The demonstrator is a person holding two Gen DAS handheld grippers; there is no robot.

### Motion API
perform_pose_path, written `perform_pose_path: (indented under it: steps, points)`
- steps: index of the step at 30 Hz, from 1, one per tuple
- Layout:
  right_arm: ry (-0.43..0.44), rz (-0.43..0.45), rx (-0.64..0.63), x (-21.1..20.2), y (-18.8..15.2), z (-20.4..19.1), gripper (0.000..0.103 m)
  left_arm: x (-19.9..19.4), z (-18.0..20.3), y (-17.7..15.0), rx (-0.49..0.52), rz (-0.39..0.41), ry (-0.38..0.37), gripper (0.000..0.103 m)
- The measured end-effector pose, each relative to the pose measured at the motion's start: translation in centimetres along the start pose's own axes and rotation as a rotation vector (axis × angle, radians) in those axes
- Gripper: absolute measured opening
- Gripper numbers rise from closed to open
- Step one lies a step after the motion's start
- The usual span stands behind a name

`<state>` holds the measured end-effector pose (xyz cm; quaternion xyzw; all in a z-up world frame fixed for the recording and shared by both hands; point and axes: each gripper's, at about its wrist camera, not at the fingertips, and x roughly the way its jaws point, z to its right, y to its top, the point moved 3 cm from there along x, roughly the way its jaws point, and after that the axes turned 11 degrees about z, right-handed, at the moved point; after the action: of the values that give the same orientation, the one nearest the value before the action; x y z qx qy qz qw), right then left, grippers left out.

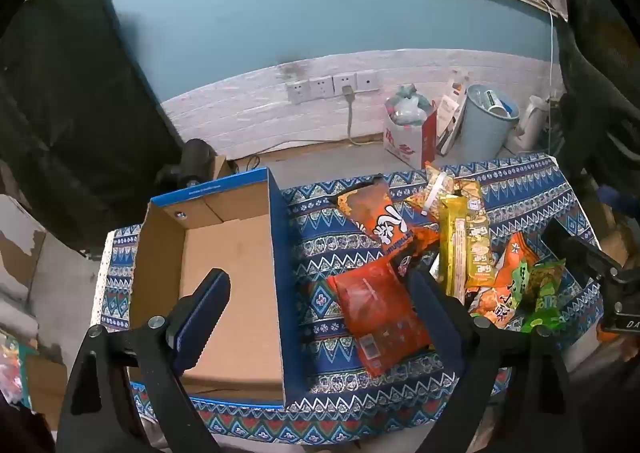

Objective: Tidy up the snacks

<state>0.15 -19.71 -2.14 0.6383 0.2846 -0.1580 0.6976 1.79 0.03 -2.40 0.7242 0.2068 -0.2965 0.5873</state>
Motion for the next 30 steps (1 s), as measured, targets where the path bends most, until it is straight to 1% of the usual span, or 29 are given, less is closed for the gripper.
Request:
perform_pose_path:
  steps: [5,7,18,30]
  points:
    - [0.012,-0.009,0.013,0.24,0.29,-0.18,0.1,0.05,-0.41,-0.64,-0.008,-0.008,-0.005,0.092]
    - [0.009,-0.007,0.016,0.12,-0.18,0.37,0.1,0.24,-0.31,-0.89,-0.005,-0.009,-0.002,0.092]
    - [0.003,-0.015,0.015,0.07,-0.18,0.19,0.1,0.25,-0.01,-0.21,0.008,-0.012,-0.003,0.092]
    - [0.002,-0.016,0.01,0.06,-0.19,0.15,0.1,0.56,-0.11,-0.48,0.004,-0.032,-0.002,0.092]
